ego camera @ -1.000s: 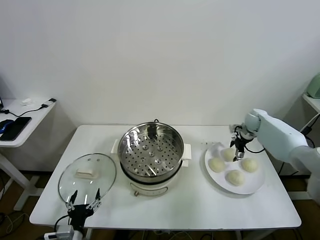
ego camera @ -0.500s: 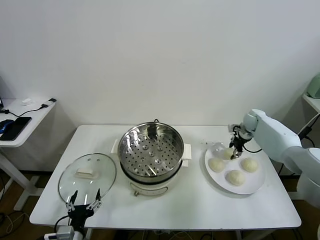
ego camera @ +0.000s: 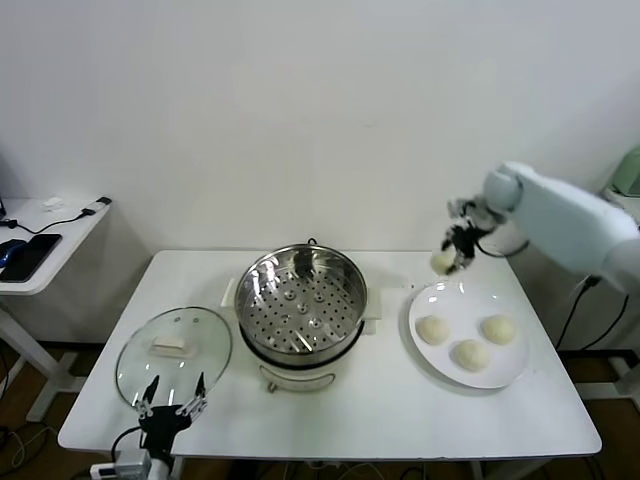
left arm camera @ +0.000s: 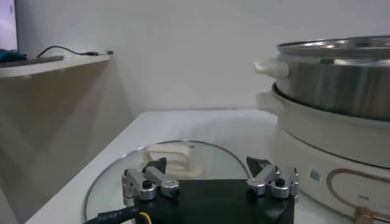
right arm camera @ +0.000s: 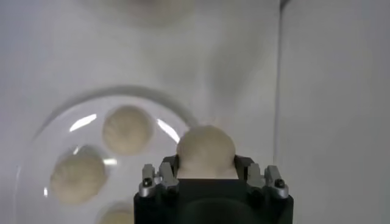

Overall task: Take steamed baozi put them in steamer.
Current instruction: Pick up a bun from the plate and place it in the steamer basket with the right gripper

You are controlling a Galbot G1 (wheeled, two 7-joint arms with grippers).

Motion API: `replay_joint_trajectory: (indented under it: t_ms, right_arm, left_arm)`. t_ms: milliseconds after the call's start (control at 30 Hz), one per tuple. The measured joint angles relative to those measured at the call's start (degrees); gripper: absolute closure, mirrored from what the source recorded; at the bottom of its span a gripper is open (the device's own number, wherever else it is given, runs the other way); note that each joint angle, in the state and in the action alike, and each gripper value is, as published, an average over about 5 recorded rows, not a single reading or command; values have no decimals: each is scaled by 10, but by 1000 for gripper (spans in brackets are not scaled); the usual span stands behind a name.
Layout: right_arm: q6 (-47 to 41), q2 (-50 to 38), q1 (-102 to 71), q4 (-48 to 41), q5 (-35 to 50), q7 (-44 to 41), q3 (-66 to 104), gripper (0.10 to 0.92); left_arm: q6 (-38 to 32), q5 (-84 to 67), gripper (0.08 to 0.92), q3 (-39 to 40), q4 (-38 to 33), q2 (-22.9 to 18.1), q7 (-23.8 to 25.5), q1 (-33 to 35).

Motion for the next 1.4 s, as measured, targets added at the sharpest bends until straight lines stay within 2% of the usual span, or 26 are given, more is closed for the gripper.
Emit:
replay_joint_trajectory:
  t_ms: [233, 433, 600, 900, 1400]
  right_arm:
    - [70, 63, 68, 102, 16, 1, -47, 406]
    - [155, 117, 61, 116, -35, 8, -57, 406]
    - [234, 161, 20, 63, -101, 18, -43, 406]
    - [354, 240, -64, -85, -211, 40, 9, 406]
    - [444, 330, -138, -246, -277, 57, 58, 404]
  left_arm:
    - [0, 4, 177, 7, -1, -2, 0, -4]
    - [-1, 5, 177, 7, -2, -2, -1, -3]
    - [-3, 8, 177, 9, 1, -2, -1, -3]
    - [-5, 11, 177, 13, 8, -2, -3, -5]
    - [-8, 13, 177, 15, 14, 0, -4, -9]
